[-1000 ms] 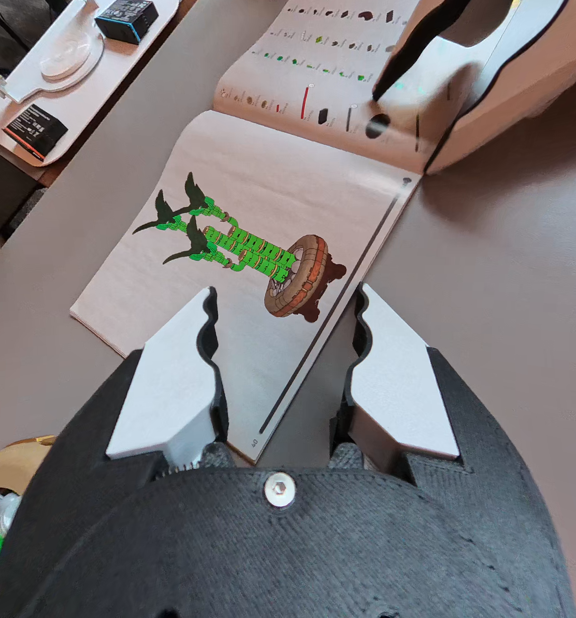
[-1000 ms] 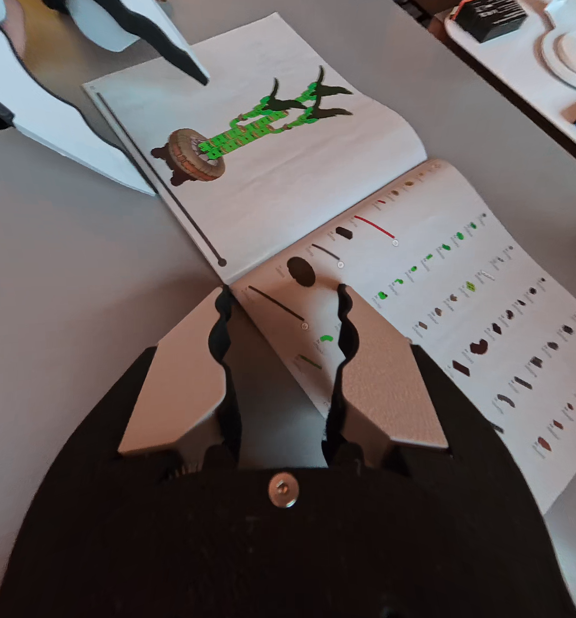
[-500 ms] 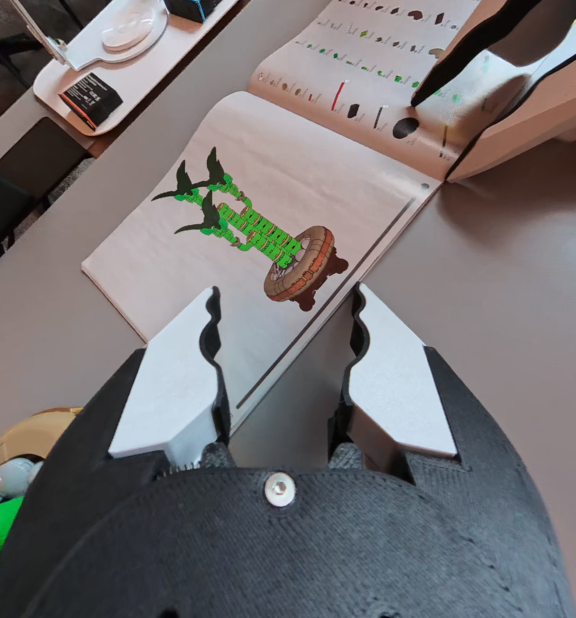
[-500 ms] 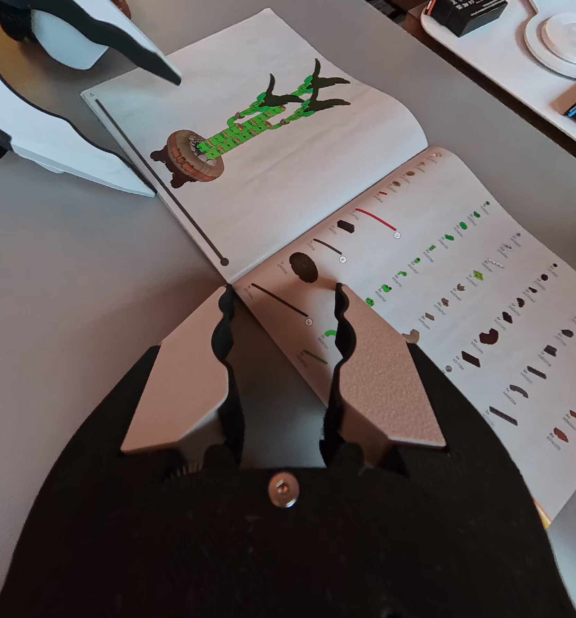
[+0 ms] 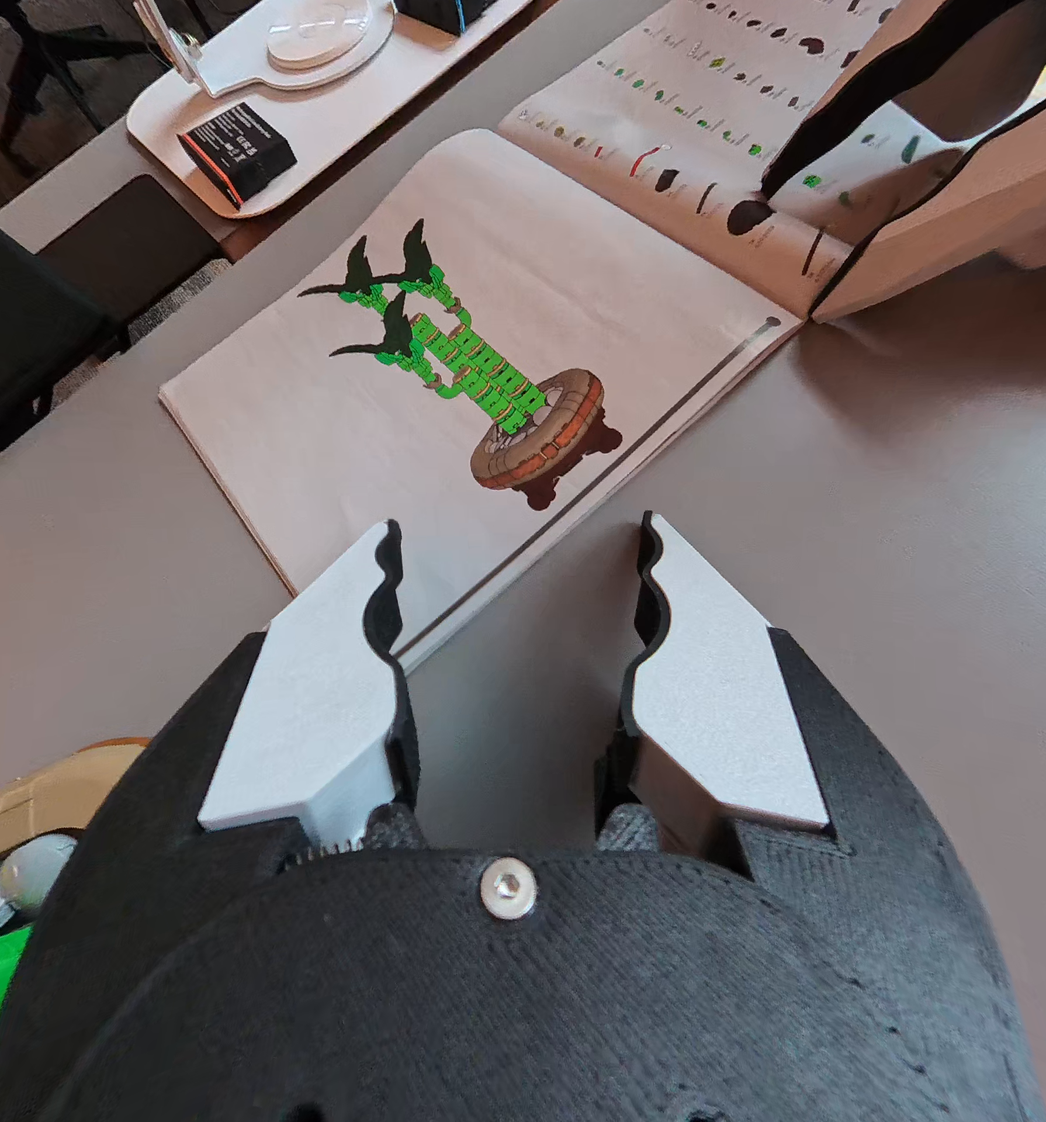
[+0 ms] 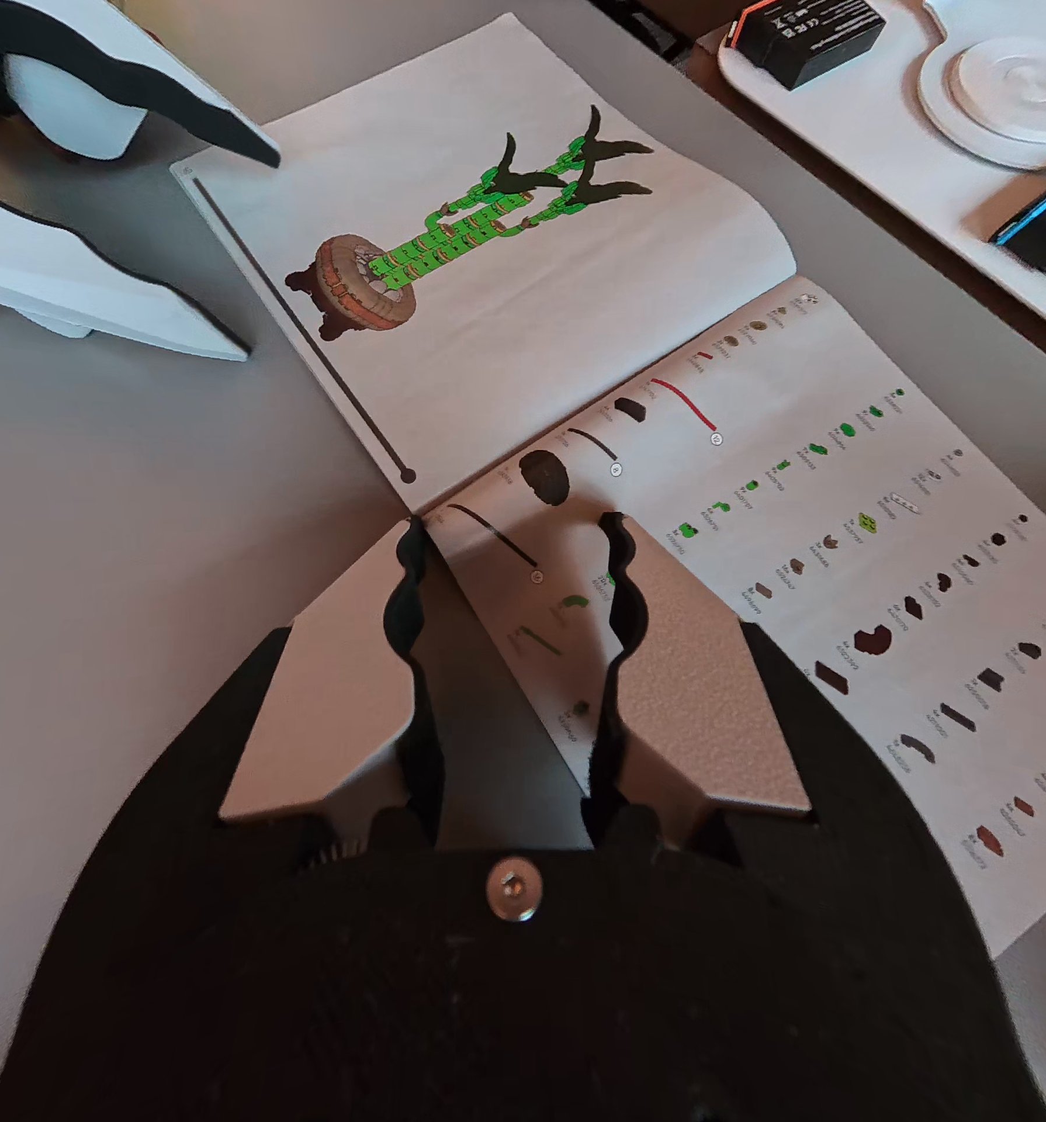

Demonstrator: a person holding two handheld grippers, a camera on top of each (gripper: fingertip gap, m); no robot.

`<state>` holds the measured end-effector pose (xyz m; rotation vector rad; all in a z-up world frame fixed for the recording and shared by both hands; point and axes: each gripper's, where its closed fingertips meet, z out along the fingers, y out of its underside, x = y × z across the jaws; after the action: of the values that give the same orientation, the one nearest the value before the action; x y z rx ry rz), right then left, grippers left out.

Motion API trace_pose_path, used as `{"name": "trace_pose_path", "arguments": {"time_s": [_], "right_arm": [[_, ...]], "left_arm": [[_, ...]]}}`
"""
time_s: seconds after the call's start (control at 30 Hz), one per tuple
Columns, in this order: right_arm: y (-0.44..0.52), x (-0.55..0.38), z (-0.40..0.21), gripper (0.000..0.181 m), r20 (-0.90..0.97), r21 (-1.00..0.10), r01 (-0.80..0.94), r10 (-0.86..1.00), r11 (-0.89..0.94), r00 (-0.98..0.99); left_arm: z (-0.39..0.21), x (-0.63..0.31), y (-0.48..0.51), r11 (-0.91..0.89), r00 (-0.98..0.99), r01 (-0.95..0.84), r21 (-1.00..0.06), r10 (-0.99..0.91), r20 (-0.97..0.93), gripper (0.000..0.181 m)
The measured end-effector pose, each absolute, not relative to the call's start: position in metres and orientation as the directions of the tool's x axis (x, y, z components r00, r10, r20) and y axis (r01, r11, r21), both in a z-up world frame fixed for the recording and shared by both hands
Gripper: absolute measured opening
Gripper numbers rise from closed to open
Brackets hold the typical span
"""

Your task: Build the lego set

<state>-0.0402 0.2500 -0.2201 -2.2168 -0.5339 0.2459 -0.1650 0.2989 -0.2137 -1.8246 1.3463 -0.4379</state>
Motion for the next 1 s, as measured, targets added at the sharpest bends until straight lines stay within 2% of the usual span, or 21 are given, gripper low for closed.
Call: {"name": "trace_pose_path", "arguments": {"time_s": [0.27,0.47,1.0], "right_arm": [[0.25,-0.042,-0.22,0.066,-0.004,-0.766,0.312,0.49,-0.562,0.872],[0.25,-0.042,-0.221,0.066,-0.001,-0.766,0.315,0.49,-0.561,0.871],[0.262,-0.053,-0.22,0.063,-0.01,-0.767,0.345,0.548,-0.541,0.837]], "left_arm": [[-0.216,-0.161,0.29,-0.103,0.319,-0.633,-0.767,-0.938,-0.137,0.058],[-0.219,-0.163,0.29,-0.206,0.361,-0.615,-0.761,-0.932,-0.04,0.059],[-0.219,-0.177,0.289,-0.242,0.401,-0.632,-0.737,-0.915,-0.043,0.056]]}}
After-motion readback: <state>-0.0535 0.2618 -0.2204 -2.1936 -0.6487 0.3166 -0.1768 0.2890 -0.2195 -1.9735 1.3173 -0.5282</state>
